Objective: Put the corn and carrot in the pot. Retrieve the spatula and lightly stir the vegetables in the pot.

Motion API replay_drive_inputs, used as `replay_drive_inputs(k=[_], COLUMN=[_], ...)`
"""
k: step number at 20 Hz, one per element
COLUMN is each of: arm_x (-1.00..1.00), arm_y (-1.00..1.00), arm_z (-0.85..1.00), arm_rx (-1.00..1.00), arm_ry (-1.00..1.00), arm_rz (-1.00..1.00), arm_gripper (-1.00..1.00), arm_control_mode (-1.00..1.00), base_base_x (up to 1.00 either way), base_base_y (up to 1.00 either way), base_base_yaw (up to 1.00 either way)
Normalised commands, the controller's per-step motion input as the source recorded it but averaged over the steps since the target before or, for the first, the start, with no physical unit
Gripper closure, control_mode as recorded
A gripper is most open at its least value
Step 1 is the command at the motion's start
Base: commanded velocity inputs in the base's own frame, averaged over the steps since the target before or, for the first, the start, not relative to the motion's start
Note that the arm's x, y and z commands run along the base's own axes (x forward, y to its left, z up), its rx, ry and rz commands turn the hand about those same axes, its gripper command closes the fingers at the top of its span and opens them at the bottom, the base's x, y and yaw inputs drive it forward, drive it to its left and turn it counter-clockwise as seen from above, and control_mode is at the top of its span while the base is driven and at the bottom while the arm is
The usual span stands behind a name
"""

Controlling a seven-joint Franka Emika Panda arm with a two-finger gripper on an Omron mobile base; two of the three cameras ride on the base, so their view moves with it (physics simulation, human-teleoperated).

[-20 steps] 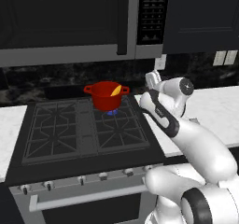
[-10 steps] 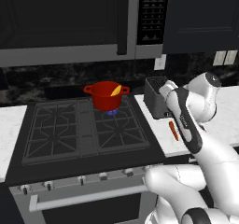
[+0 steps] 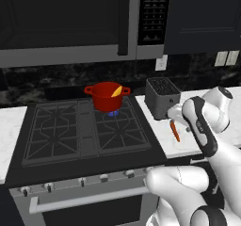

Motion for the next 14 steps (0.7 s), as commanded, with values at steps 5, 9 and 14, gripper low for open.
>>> replay_drive_inputs(k=[5,9,14], arm_x=[0.36,0.45,0.43], arm_y=[-0.07,-0.14,-0.24], arm_z=[-0.42,-0.38,-0.33], arm_rx=[-0.23,-0.23,-0.18], arm_ry=[0.09,0.11,0.06], arm_rz=[0.10,0.05,0.06], arm_gripper=[-1.00,-1.00,-1.00], arm_control_mode=[-1.00,-1.00,-1.00], base_base_x=[0.00,0.00,0.00], base_base_y=[0.00,0.00,0.00], base_base_yaw=[0.00,0.00,0.00])
